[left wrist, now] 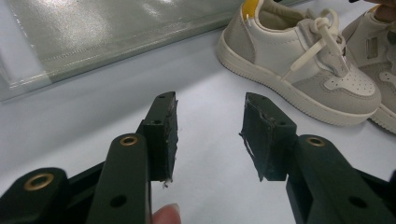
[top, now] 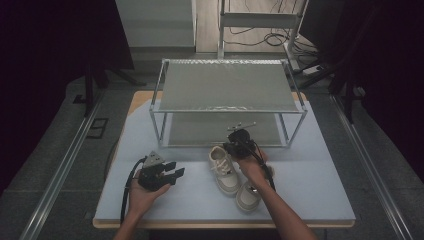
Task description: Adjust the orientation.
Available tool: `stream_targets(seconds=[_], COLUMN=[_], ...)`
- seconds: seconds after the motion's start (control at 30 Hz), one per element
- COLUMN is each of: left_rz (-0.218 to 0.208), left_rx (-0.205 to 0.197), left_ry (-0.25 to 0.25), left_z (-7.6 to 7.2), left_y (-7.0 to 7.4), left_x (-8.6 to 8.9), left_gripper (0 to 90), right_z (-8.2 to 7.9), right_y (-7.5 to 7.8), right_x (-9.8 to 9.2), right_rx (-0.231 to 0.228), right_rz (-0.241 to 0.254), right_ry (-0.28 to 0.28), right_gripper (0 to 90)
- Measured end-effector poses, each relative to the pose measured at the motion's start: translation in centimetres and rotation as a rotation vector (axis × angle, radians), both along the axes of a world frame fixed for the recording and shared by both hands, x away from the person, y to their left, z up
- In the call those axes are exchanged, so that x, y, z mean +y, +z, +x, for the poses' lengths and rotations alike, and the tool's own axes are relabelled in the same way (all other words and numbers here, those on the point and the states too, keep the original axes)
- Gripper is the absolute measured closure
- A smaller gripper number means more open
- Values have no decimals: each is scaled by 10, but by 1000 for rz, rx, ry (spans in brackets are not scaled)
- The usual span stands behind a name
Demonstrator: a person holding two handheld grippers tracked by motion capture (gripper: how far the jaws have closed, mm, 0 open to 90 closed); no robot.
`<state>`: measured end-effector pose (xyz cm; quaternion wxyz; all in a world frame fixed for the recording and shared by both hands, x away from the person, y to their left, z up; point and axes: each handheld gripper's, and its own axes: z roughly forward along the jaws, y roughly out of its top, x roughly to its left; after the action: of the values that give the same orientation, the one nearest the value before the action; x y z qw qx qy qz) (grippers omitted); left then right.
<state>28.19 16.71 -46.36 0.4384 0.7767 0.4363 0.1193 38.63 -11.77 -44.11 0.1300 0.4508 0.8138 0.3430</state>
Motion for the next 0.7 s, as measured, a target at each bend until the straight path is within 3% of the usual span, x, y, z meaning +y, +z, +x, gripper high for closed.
stream_targets(seconds=[0.17, 0.4, 0.57, 0.6, 0.63, 0.67, 0.7], left_rz=[-1, -11, -27, -29, -32, -30, -30], left_rx=[0, -3, -2, -2, -4, -6, -6], left_ry=[7, 24, 38, 40, 40, 41, 41], left_z=[0, -1, 0, 0, -1, -1, -1], left_y=[1, 3, 4, 4, 4, 5, 5], left_x=[3, 12, 19, 19, 20, 20, 20], left_gripper=[555, 554, 555, 554, 554, 554, 554], right_z=[4, 4, 2, 1, 1, 3, 5], right_y=[1, 1, 7, 7, 7, 4, 3], right_x=[6, 29, 40, 45, 45, 48, 47], right_rx=[19, 15, 26, 11, 11, 0, 13], right_rz=[20, 7, 29, -7, -7, -57, -50], right_ry=[21, 94, 150, 154, 154, 140, 133], right_gripper=[894, 894, 894, 894, 894, 894, 894])
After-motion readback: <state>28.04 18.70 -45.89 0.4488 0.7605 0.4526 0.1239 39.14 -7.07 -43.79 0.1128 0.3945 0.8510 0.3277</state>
